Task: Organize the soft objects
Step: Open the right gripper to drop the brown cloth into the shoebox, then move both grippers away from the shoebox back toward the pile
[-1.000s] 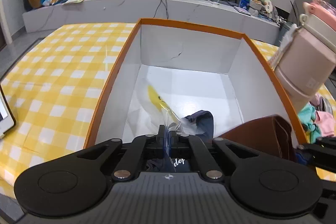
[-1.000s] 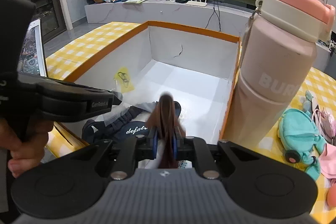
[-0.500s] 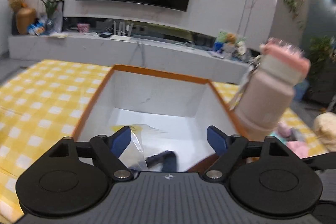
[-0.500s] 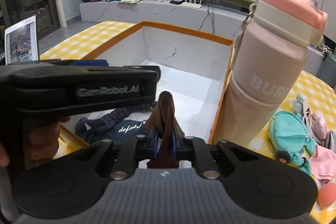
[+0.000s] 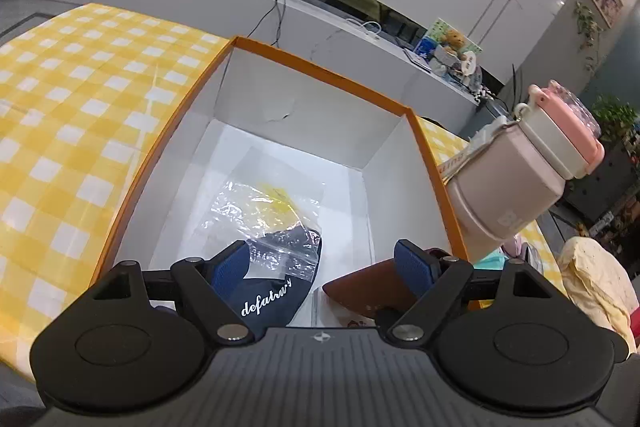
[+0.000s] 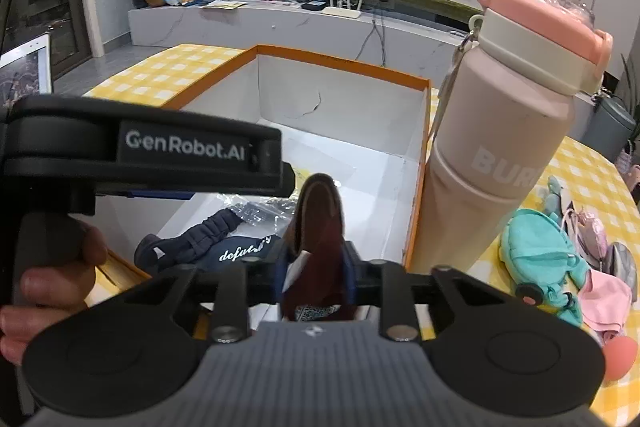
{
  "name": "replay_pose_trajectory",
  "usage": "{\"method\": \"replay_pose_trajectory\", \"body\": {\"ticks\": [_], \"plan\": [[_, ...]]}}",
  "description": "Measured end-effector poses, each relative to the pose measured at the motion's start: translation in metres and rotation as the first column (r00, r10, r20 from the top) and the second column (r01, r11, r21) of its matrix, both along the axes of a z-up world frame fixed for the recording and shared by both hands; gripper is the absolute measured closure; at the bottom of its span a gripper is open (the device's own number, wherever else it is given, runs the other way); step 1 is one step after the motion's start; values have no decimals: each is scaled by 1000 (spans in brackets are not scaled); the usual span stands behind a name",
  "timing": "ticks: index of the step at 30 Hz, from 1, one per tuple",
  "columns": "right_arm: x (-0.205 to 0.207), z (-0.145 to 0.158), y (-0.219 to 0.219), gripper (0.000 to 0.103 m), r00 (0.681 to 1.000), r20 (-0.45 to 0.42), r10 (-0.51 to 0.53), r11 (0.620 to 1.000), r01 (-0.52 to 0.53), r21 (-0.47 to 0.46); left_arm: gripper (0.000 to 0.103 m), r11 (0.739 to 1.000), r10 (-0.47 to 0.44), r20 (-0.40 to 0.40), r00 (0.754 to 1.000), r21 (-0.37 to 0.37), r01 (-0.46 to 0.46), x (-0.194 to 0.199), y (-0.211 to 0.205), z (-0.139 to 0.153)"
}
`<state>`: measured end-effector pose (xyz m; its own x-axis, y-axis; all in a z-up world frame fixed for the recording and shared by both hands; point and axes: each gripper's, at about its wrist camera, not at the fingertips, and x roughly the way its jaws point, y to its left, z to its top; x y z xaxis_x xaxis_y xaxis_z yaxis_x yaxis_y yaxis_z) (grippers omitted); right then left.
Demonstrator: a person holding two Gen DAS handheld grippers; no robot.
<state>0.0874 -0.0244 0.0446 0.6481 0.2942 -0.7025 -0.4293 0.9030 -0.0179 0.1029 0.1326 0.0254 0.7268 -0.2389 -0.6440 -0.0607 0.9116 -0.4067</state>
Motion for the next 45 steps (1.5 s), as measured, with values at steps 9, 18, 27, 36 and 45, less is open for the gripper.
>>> {"method": "replay_pose_trajectory", "body": {"ticks": [9, 18, 27, 36, 45], "plan": [[-8, 4, 8, 25, 999, 31, -35, 999, 34, 9, 7, 1000, -15, 24, 1000, -13, 16, -5, 1, 4], [-13, 9, 4, 11, 999, 28, -27, 997, 25, 70, 7, 999, -37, 78, 996, 9, 36, -12, 5, 15], [-37, 22, 1, 3, 991, 105, 78, 997, -79, 8, 7, 1000, 5, 63, 998, 16, -6, -18, 12, 17], [-54, 34, 0, 3, 969, 192, 157, 985, -140, -102, 7, 991, -68, 120, 990, 120, 53, -36, 0, 21], [-56, 58, -37, 3, 957, 270, 104, 990, -75, -116, 7, 988, -118, 174, 978, 123, 97, -59, -20, 31]]}}
